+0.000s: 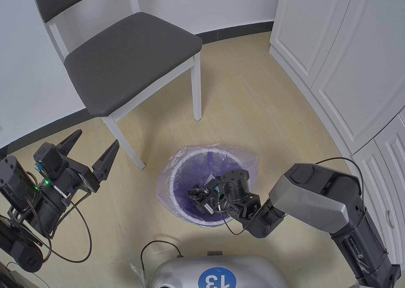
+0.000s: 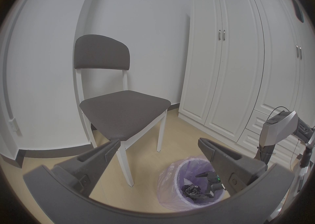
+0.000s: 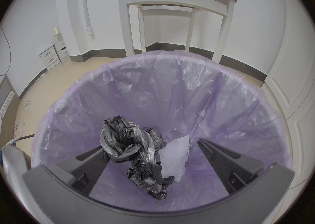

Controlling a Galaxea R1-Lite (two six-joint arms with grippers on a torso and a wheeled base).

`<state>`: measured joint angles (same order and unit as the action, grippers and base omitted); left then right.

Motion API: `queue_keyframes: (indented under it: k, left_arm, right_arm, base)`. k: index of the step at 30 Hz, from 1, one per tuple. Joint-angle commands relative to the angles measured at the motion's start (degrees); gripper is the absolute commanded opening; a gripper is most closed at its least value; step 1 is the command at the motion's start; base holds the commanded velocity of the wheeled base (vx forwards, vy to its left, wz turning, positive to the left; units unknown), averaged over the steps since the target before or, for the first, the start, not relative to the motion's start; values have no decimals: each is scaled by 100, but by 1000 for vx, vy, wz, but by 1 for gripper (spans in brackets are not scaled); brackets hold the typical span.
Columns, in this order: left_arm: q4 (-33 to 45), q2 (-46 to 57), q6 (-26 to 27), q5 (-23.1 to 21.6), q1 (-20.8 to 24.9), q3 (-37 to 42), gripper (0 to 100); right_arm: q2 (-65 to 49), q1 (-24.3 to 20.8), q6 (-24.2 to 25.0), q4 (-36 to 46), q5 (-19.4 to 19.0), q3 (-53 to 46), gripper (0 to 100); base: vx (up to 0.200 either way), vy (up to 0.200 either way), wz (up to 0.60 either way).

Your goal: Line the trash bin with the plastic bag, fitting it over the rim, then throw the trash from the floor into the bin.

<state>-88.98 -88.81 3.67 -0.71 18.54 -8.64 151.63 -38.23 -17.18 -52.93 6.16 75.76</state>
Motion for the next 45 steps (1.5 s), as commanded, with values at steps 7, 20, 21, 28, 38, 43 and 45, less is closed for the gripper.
queue_keyframes:
  k: [7,20,21,28,38,43,45]
  left_arm:
    - [-102,-66,2,0,18,21,100]
    - [-102,-14,125,62,572,196,100]
    - [-102,-14,169,71,580,196,100]
    - [-102,-119,248,79,580,223,100]
    - [-102,-128,248,71,528,232,100]
    - [-102,-128,248,71,519,232,100]
    - [-102,-128,248,71,519,232,100]
  right_arm:
    - [-854,-71,-23,-95,26,-334,100]
    - [-2972,606,-989,116,70,-2092,100]
    - [-3095,712,-989,248,70,-2189,100]
    - [-3192,2083,-1816,573,-958,-2444,100]
    - [-2164,2522,-2642,714,-1829,-1336,100]
    - [-1874,2223,-708,740,-1600,-976,100]
    - [-1856,2083,426,793,-1152,-826,100]
  base:
    - [0,0,0]
    - [0,0,0]
    - [0,0,0]
    - [0,0,0]
    - [0,0,0]
    - [0,0,0]
    - [0,0,0]
